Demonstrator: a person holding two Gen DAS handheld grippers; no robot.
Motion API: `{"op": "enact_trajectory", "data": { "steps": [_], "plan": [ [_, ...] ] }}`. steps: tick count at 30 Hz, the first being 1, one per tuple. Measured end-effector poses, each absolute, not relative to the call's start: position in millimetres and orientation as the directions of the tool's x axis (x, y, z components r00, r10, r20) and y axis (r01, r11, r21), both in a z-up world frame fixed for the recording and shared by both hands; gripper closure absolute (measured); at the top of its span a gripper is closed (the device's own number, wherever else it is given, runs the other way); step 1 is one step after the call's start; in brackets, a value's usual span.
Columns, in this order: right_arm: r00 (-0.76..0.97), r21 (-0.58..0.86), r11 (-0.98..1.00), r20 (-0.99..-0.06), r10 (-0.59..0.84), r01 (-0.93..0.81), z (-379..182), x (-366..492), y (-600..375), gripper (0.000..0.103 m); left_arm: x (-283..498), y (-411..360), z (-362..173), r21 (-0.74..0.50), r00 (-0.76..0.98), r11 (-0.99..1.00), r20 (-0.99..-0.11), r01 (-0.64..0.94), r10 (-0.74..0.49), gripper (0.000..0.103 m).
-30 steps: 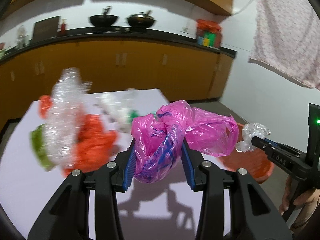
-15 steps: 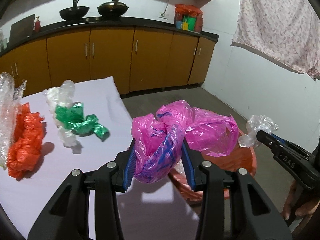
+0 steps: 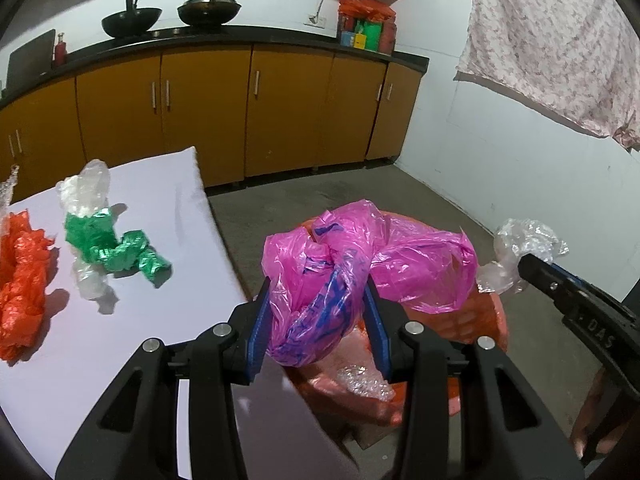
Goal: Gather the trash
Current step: 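Carry both bags over the basket and open both tools to drop them, then withdraw both open tools from the basket back to the table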
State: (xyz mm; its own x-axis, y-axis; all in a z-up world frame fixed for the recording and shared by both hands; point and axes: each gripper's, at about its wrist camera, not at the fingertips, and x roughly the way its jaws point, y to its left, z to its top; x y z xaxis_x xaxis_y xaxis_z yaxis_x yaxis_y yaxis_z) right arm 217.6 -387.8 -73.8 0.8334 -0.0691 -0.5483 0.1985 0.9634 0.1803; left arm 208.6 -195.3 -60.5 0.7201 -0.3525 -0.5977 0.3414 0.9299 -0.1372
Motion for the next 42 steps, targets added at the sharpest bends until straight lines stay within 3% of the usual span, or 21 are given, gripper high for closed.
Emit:
{"op": "enact_trajectory", "data": {
  "steps": [28, 31, 32, 36, 42],
  "plan": [
    [0.814, 0.209, 0.949, -0.576, -0.074, 0.235, -84.5, 246.3, -404.8, 0.084, 238.5, -225.7, -85.7, -0.129, 0.662, 0.911, -0.649, 0.391, -0.376, 0.058],
    [0.823, 0.221, 0.949, -0.565, -0.065, 0.227, -83.0, 246.6, -403.9, 0.079, 240.2, -227.8, -87.0, -0.128, 0.661, 0.911, -0.649, 0.393, -0.377, 0.054],
    [0.826, 0.225, 0.948, -0.560, -0.063, 0.224, -82.6, 245.7, -403.8, 0.074, 240.9, -228.1, -86.9, -0.130, 0.660, 0.910, -0.649, 0.393, -0.378, 0.049],
    [0.835, 0.231, 0.948, -0.546, -0.061, 0.220, -82.1, 241.5, -403.9, 0.060, 243.0, -226.8, -86.0, -0.136, 0.659, 0.909, -0.648, 0.395, -0.383, 0.045],
    [0.840, 0.218, 0.948, -0.537, -0.083, 0.234, -77.3, 234.7, -405.4, 0.053, 242.5, -215.7, -81.4, -0.147, 0.666, 0.915, -0.643, 0.376, -0.377, 0.041]
  ]
}}
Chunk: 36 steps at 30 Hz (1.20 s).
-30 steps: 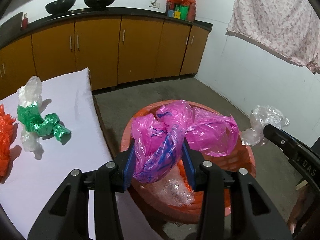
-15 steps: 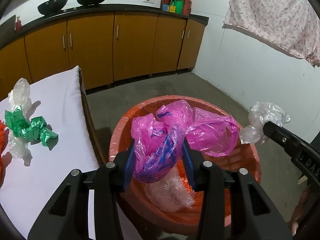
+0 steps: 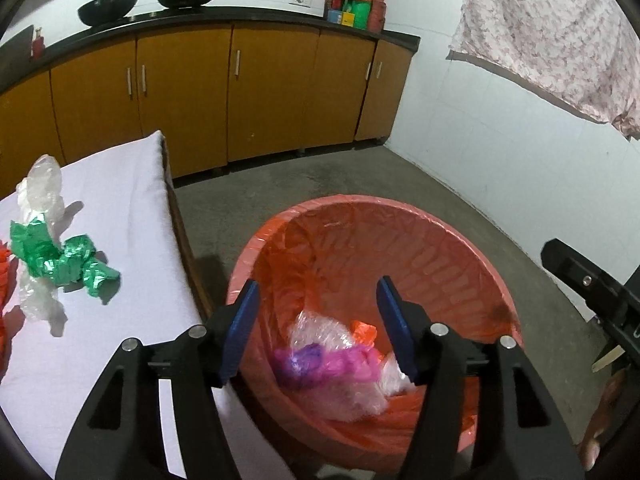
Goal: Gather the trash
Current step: 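Withdraw both open tools from the basket back to the table, then grasp the large bubble wrap with the left tool while the right tool reaches the green bag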
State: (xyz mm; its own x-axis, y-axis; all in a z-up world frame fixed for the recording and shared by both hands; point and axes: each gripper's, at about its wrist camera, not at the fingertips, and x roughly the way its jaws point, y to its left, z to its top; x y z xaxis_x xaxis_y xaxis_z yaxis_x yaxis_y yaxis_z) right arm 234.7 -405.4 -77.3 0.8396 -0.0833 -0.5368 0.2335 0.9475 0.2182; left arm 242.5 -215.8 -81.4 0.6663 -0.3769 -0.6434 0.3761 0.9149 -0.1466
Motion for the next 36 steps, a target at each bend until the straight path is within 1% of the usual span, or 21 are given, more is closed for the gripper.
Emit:
{"op": "enact_trajectory", "data": {
  "steps": [2, 7, 9, 13, 14, 16, 18, 21, 23, 25, 28, 30, 33, 36],
  "plan": [
    [0.842, 0.211, 0.949, -0.531, -0.092, 0.236, -73.9, 232.4, -405.1, 0.050, 239.8, -207.7, -76.8, -0.147, 0.678, 0.920, -0.635, 0.362, -0.369, 0.037],
    [0.858, 0.190, 0.956, -0.504, -0.101, 0.224, -62.2, 226.9, -397.5, 0.043, 227.0, -180.7, -63.5, -0.134, 0.718, 0.938, -0.611, 0.321, -0.333, 0.034],
    [0.865, 0.187, 0.959, -0.493, -0.094, 0.211, -57.7, 225.6, -391.5, 0.039, 220.2, -167.1, -59.4, -0.122, 0.736, 0.946, -0.602, 0.300, -0.311, 0.030],
    [0.878, 0.173, 0.970, -0.473, -0.068, 0.168, -49.6, 223.6, -369.9, 0.036, 200.9, -127.2, -52.3, -0.080, 0.779, 0.969, -0.581, 0.234, -0.236, 0.026],
    [0.881, 0.173, 0.973, -0.470, -0.058, 0.156, -48.4, 223.2, -364.1, 0.035, 197.4, -120.0, -51.1, -0.072, 0.785, 0.973, -0.579, 0.218, -0.219, 0.023],
    [0.884, 0.174, 0.976, -0.466, -0.036, 0.131, -46.5, 222.5, -350.8, 0.034, 187.8, -96.6, -48.4, -0.052, 0.805, 0.984, -0.569, 0.171, -0.169, 0.020],
    [0.886, 0.178, 0.978, -0.464, -0.012, 0.107, -45.6, 222.6, -335.9, 0.032, 178.3, -70.0, -46.1, -0.038, 0.821, 0.992, -0.558, 0.122, -0.122, 0.018],
    [0.882, 0.184, 0.980, -0.470, 0.021, 0.075, -46.6, 224.4, -315.9, 0.032, 168.6, -34.2, -43.3, -0.019, 0.835, 0.999, -0.547, 0.047, -0.050, 0.017],
    [0.877, 0.184, 0.982, -0.477, 0.051, 0.044, -48.2, 226.3, -297.0, 0.032, 166.1, -13.2, -40.7, -0.003, 0.845, 1.000, -0.535, -0.001, -0.001, 0.010],
    [0.873, 0.178, 0.984, -0.482, 0.075, 0.014, -49.0, 228.9, -278.3, 0.032, 168.6, 13.7, -37.7, 0.014, 0.849, 0.998, -0.525, -0.061, 0.059, 0.009],
    [0.860, 0.178, 0.983, -0.496, 0.120, -0.035, -51.4, 236.3, -247.2, 0.032, 175.4, 43.7, -34.3, 0.014, 0.849, 0.992, -0.515, -0.126, 0.115, 0.006],
    [0.850, 0.185, 0.981, -0.507, 0.144, -0.056, -54.8, 241.6, -231.4, 0.028, 185.9, 62.9, -34.0, 0.010, 0.846, 0.988, -0.516, -0.154, 0.137, 0.006],
    [0.829, 0.195, 0.977, -0.530, 0.179, -0.087, -63.1, 251.7, -204.6, 0.028, 199.7, 82.4, -36.6, 0.008, 0.840, 0.984, -0.519, -0.180, 0.158, 0.006],
    [0.804, 0.186, 0.976, -0.560, 0.201, -0.114, -74.4, 260.6, -177.0, 0.028, 211.0, 95.6, -41.3, -0.005, 0.835, 0.983, -0.529, -0.181, 0.151, 0.006]
  ]
}}
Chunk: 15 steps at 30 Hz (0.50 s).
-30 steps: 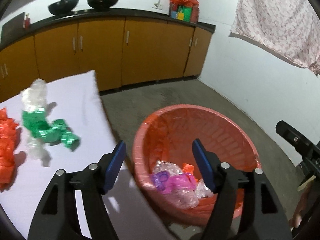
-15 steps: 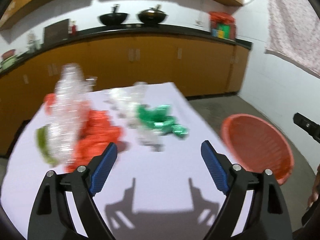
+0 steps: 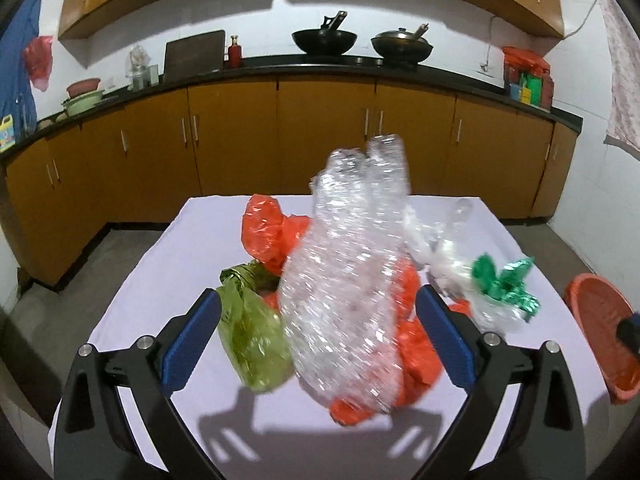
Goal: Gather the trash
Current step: 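Grasp the large bubble wrap with the left tool while the right tool reaches the green bag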
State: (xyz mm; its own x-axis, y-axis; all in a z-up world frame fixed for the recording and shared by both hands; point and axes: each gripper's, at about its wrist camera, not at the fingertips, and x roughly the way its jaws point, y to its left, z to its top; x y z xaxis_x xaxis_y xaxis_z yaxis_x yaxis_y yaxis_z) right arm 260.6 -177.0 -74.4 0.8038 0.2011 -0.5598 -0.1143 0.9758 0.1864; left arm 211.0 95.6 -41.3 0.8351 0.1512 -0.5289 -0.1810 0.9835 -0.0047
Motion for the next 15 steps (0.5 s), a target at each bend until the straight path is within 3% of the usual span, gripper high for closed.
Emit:
{"op": "enact_trajectory", "data": {
  "steps": [5, 10, 12, 15],
  "plan": [
    [0.777, 0.169, 0.975, -0.591, 0.219, -0.146, -86.1, 270.5, -151.5, 0.028, 230.1, 107.8, -54.8, -0.039, 0.808, 0.987, -0.580, -0.154, 0.103, 0.021],
    [0.767, 0.154, 0.975, -0.602, 0.222, -0.162, -90.3, 275.6, -139.7, 0.028, 233.7, 108.7, -62.4, -0.049, 0.803, 0.990, -0.591, -0.130, 0.077, 0.028],
    [0.763, 0.154, 0.974, -0.606, 0.225, -0.165, -91.8, 277.2, -135.8, 0.028, 235.4, 110.1, -65.8, -0.060, 0.799, 0.991, -0.598, -0.118, 0.059, 0.037],
    [0.759, 0.148, 0.974, -0.610, 0.228, -0.173, -93.8, 278.3, -130.6, 0.027, 236.8, 112.0, -70.6, -0.068, 0.793, 0.993, -0.608, -0.099, 0.037, 0.061]
  ]
}}
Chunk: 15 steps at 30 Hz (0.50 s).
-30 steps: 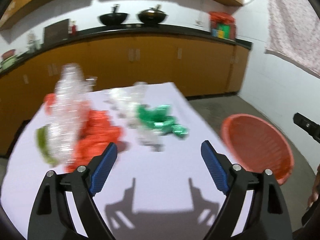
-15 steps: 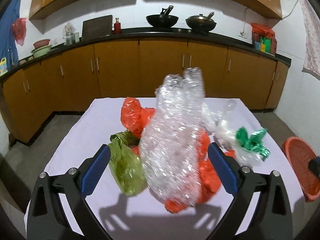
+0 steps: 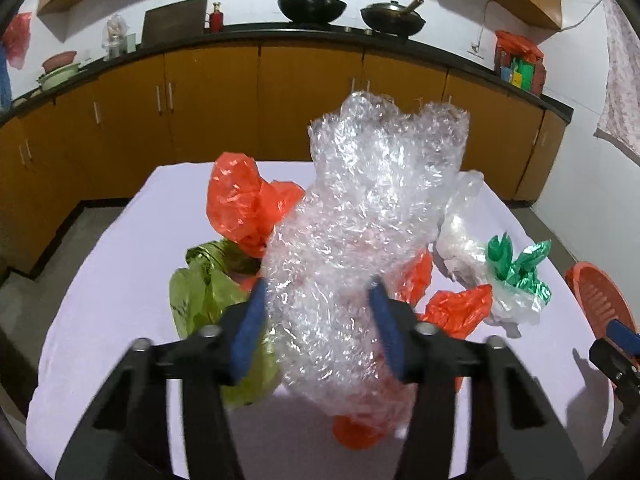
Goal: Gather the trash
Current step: 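Grasp the large bubble wrap with the left tool while the right tool reaches the green bag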
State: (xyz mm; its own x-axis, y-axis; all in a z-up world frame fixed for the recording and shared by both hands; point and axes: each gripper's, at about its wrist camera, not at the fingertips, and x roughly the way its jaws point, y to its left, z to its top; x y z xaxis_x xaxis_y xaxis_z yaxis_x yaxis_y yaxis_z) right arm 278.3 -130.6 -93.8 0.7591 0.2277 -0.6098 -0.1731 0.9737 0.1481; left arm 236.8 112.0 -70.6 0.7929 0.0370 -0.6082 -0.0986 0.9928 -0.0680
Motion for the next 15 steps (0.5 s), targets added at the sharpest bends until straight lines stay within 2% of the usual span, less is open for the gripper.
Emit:
{"op": "enact_trajectory", "data": {
  "steps": [1, 2, 4, 8, 15],
  "plan": [
    [0.758, 0.145, 0.974, -0.611, 0.228, -0.176, -94.2, 278.3, -129.3, 0.027, 237.2, 112.0, -71.4, -0.072, 0.792, 0.993, -0.610, -0.091, 0.028, 0.072],
    [0.757, 0.142, 0.974, -0.612, 0.228, -0.178, -94.8, 278.4, -127.7, 0.027, 236.4, 112.7, -71.7, -0.074, 0.792, 0.993, -0.610, -0.087, 0.023, 0.077],
    [0.757, 0.138, 0.973, -0.612, 0.229, -0.182, -95.4, 278.0, -125.9, 0.027, 232.1, 114.2, -70.5, -0.079, 0.800, 0.993, -0.600, -0.084, 0.020, 0.082],
    [0.760, 0.138, 0.973, -0.608, 0.231, -0.185, -94.6, 278.5, -124.1, 0.027, 220.4, 120.2, -63.8, -0.101, 0.819, 0.990, -0.574, -0.098, 0.023, 0.086],
    [0.779, 0.146, 0.972, -0.581, 0.234, -0.183, -85.2, 290.8, -121.6, 0.028, 186.9, 143.2, -37.5, -0.169, 0.863, 0.977, -0.504, -0.131, 0.028, 0.086]
  ]
}}
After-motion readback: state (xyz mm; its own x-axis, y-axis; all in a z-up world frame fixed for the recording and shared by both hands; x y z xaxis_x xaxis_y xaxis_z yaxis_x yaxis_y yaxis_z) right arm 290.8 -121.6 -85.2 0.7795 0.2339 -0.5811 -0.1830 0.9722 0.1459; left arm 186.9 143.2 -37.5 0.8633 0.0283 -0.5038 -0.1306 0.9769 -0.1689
